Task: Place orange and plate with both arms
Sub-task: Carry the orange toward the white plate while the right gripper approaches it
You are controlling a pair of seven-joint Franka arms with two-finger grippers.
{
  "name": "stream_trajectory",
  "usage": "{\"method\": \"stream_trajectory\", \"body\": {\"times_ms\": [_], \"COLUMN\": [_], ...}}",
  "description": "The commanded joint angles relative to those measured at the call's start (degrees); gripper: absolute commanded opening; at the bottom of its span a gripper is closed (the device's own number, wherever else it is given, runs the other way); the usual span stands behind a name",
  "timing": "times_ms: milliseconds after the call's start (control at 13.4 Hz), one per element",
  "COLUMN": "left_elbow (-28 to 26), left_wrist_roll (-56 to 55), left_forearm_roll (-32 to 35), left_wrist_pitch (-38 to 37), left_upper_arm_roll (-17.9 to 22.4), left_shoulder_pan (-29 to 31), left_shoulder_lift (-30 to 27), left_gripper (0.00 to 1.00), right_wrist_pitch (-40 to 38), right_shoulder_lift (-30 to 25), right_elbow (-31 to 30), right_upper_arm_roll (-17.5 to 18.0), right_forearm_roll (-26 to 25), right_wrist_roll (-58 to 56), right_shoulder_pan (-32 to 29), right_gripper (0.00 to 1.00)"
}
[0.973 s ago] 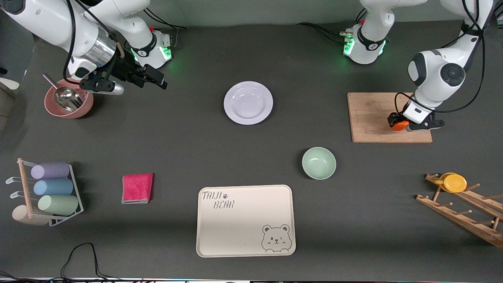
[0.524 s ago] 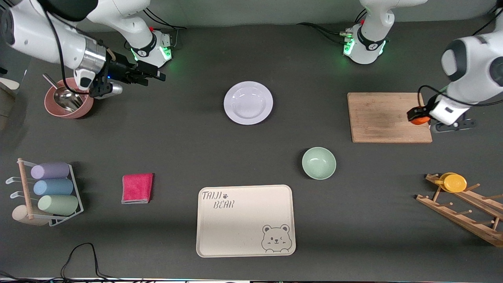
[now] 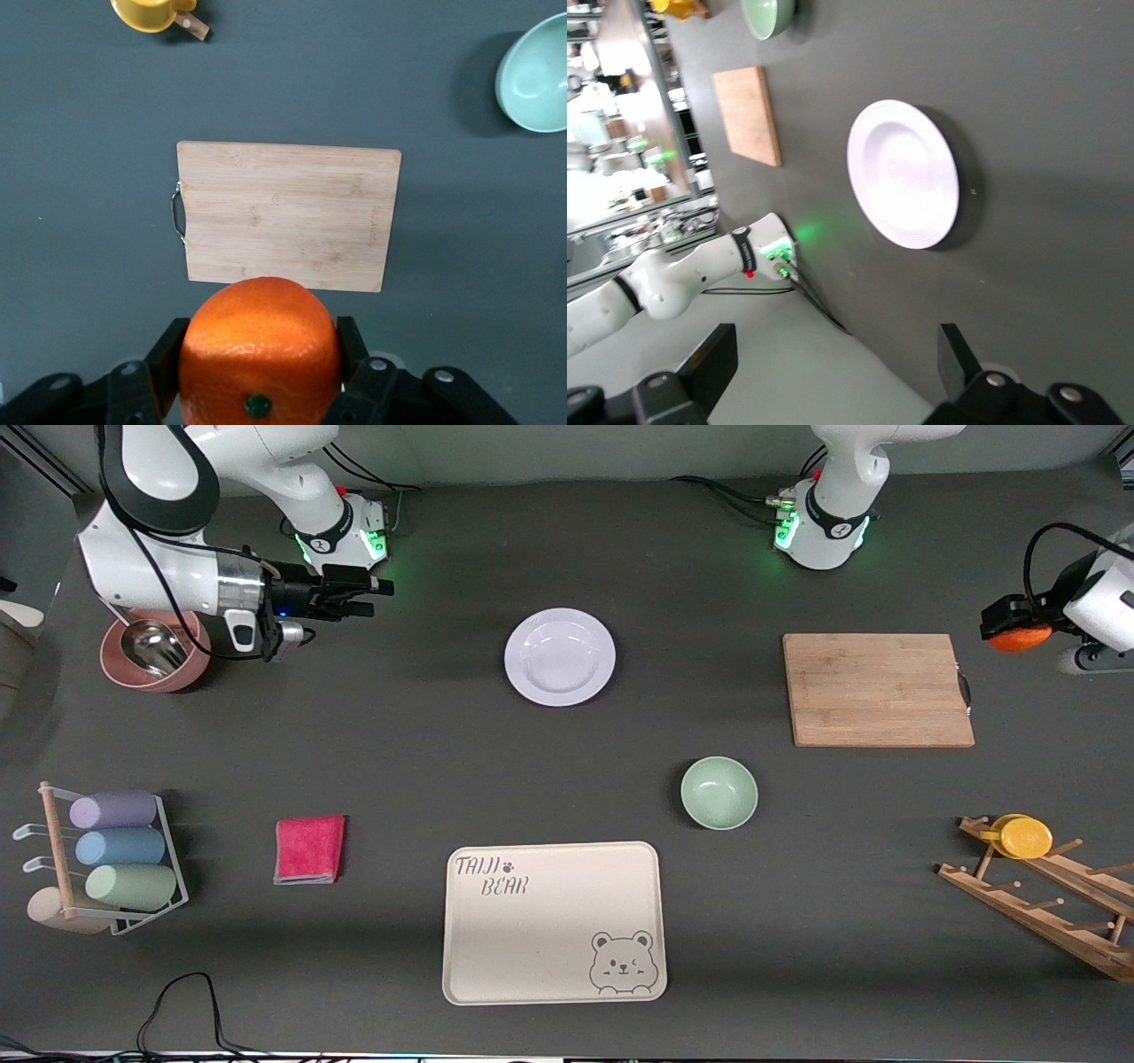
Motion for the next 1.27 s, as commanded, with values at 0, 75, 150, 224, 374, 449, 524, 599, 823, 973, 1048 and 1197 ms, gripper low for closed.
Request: {"method": "stream_trajectory", "body": {"times_ms": [0,75,150,224,374,449,524,599,823,973,1048,1197], "left_elbow": [3.6,4.3,5.4,6.7,11.4,14.3,16.6,19.4,23.9,23.9,23.3,21.8], "left_wrist_roll": [-2.9,-5.3,-8.1,-11.9,-22.2,-27.1,-31.8,-36.5,-48.6,-55.7,-58.6,-62.5], "left_forearm_roll": [-1.3,-1.7,-1.7,-1.9,-2.2,-3.3,-4.8,-5.5,-5.7,-5.5,-5.4,-5.0], "left_wrist_pitch": [-2.1,-2.1,-2.1,-1.9,-1.7,-1.7,-1.5,-1.1,1.7,5.8,7.8,11.0], "left_upper_arm_roll": [-2.0,-4.1,-7.1,-10.0,-15.2,-17.1,-18.6,-20.1,-22.2,-22.2,-22.2,-22.2], "left_shoulder_pan": [-0.5,-0.5,-0.6,-0.8,-2.3,-3.3,-4.1,-5.1,-10.3,-14.4,-16.4,-19.8], "left_shoulder_lift": [2.2,3.0,4.2,5.6,10.9,13.7,16.4,19.5,25.9,27.7,28.4,29.4], "left_gripper": [0.0,0.0,0.0,0.0,0.0,0.0,0.0,0.0,0.0,0.0,0.0,0.0], "right_wrist_pitch": [2.2,2.4,2.4,2.5,2.5,2.4,2.4,2.4,2.4,2.4,2.4,2.6], "right_shoulder_lift": [2.6,4.8,7.3,9.9,14.8,17.5,19.9,22.5,28.7,31.5,32.9,35.3], "right_elbow": [-3.7,-4.2,-4.6,-4.8,-5.5,-5.7,-6.0,-6.2,-6.3,-6.4,-6.5,-6.4], "right_upper_arm_roll": [-0.1,-0.1,-0.1,-0.1,-0.1,-0.1,-0.1,-0.3,-0.3,-0.3,-0.3,-0.3], "right_forearm_roll": [6.8,8.8,10.9,13.2,17.6,19.6,21.6,24.1,29.4,32.6,35.0,37.6], "right_wrist_roll": [-12.9,-17.6,-22.5,-27.7,-37.4,-42.1,-46.0,-49.3,-54.6,-55.8,-56.8,-58.1], "right_shoulder_pan": [-0.4,-0.4,-0.4,-0.4,-0.4,-0.4,-0.4,-0.4,-0.4,-0.4,-0.4,-0.4], "right_gripper": [1.0,1.0,1.0,1.0,1.0,1.0,1.0,1.0,1.0,1.0,1.0,1.0]}}
